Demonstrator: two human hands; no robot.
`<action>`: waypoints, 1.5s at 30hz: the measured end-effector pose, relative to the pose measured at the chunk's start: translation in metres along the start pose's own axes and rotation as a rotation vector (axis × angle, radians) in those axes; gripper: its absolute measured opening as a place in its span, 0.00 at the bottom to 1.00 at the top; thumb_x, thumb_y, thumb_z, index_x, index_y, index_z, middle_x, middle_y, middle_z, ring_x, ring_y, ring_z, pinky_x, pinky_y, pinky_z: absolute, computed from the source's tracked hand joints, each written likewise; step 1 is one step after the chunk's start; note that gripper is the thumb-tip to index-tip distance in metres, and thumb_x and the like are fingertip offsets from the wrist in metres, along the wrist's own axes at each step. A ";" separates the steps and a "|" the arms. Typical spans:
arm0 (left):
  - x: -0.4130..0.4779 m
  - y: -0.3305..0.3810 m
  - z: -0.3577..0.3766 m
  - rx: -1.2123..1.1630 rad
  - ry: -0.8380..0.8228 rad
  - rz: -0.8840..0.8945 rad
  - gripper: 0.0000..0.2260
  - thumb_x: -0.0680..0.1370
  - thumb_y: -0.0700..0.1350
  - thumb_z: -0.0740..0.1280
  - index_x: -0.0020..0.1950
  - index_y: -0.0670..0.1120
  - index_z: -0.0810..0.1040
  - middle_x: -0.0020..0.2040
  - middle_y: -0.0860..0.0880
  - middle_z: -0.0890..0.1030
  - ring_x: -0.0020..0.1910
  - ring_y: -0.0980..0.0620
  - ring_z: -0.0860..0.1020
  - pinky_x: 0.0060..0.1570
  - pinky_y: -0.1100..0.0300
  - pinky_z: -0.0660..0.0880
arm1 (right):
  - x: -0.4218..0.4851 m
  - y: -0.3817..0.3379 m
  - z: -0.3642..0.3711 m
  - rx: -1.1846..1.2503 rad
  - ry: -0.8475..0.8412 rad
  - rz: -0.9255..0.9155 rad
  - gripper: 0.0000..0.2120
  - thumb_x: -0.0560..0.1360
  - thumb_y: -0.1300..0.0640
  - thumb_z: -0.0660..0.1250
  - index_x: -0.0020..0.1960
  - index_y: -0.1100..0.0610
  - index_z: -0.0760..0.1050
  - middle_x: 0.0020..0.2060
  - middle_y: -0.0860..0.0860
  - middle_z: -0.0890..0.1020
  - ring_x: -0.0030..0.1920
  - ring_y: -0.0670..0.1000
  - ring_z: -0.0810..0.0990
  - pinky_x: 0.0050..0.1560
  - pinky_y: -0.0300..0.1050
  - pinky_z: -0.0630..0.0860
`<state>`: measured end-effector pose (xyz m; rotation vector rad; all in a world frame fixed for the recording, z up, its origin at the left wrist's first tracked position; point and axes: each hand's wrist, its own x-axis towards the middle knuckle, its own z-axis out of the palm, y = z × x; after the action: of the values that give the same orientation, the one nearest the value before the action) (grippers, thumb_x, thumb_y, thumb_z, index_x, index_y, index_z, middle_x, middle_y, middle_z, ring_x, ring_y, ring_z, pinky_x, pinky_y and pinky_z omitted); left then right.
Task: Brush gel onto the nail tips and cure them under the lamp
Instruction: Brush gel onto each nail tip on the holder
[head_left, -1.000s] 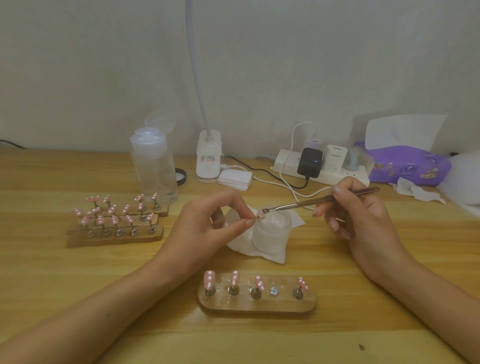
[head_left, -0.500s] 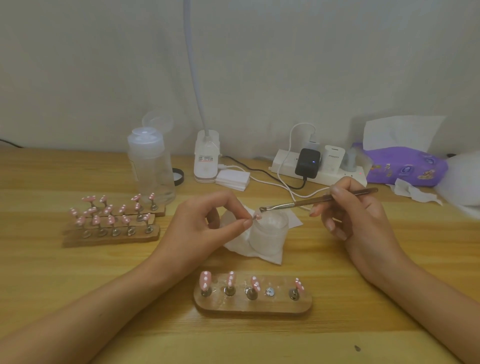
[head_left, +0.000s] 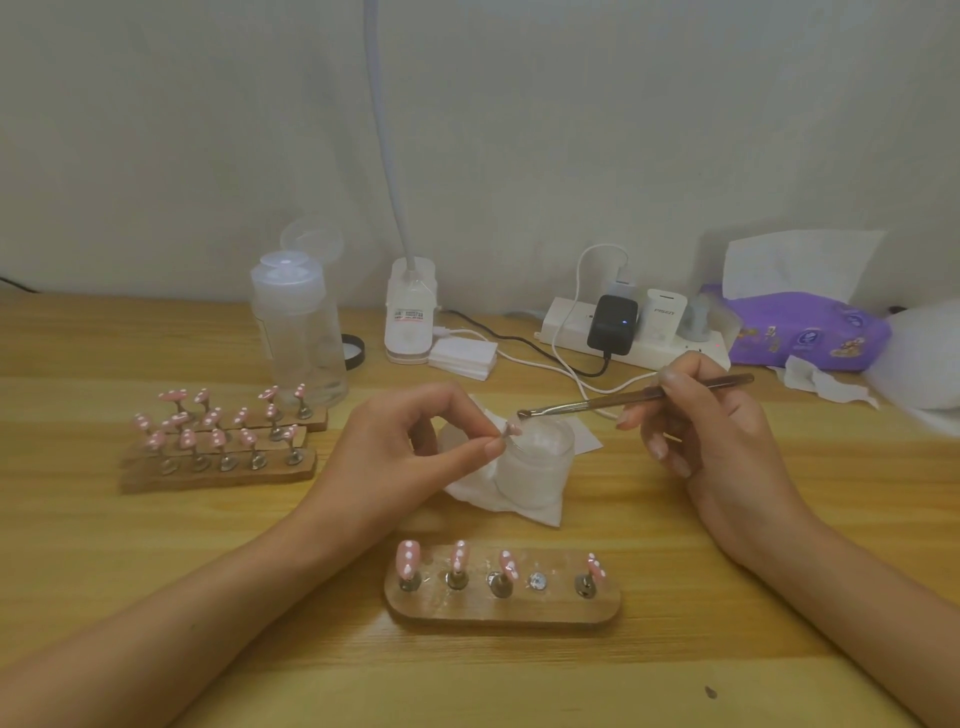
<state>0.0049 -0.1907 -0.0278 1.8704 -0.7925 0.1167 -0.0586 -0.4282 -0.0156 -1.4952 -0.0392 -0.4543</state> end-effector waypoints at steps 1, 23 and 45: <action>0.000 0.000 0.000 -0.011 0.000 -0.010 0.03 0.72 0.49 0.75 0.41 0.53 0.83 0.35 0.65 0.80 0.27 0.61 0.70 0.31 0.72 0.69 | 0.000 0.000 0.000 0.004 -0.028 -0.008 0.14 0.79 0.52 0.62 0.34 0.45 0.75 0.34 0.55 0.84 0.26 0.46 0.73 0.23 0.34 0.64; -0.001 0.003 -0.001 -0.099 -0.011 -0.078 0.08 0.67 0.58 0.72 0.39 0.55 0.83 0.35 0.61 0.82 0.27 0.60 0.69 0.32 0.69 0.71 | 0.000 -0.001 0.002 0.006 -0.014 -0.009 0.15 0.79 0.53 0.63 0.33 0.45 0.74 0.34 0.56 0.84 0.25 0.47 0.73 0.23 0.34 0.65; 0.000 0.004 0.000 -0.105 -0.015 -0.075 0.12 0.66 0.58 0.72 0.40 0.51 0.84 0.38 0.60 0.83 0.27 0.61 0.70 0.31 0.71 0.69 | -0.001 0.000 0.001 -0.013 -0.007 -0.010 0.15 0.78 0.53 0.62 0.33 0.45 0.74 0.34 0.56 0.85 0.24 0.46 0.69 0.23 0.34 0.62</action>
<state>0.0025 -0.1915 -0.0245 1.8004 -0.7244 0.0131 -0.0588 -0.4271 -0.0158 -1.5100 -0.0489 -0.4583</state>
